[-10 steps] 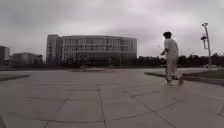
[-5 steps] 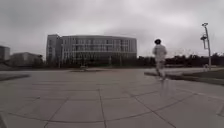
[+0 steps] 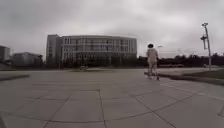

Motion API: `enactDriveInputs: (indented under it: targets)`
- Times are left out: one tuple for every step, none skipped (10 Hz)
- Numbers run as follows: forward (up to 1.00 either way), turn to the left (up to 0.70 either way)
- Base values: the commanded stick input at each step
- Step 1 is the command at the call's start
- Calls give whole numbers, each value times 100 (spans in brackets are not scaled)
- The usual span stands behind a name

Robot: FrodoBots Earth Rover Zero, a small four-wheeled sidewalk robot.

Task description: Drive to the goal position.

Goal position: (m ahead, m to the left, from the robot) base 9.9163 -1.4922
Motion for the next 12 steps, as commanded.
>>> enactDriveInputs:
  targets:
    - [70,0]
    - [70,0]
    - [70,0]
    - [70,0]
    - [70,0]
    - [70,0]
    - [70,0]
    - [70,0]
    - [70,0]
    - [70,0]
    - [70,0]
    - [70,0]
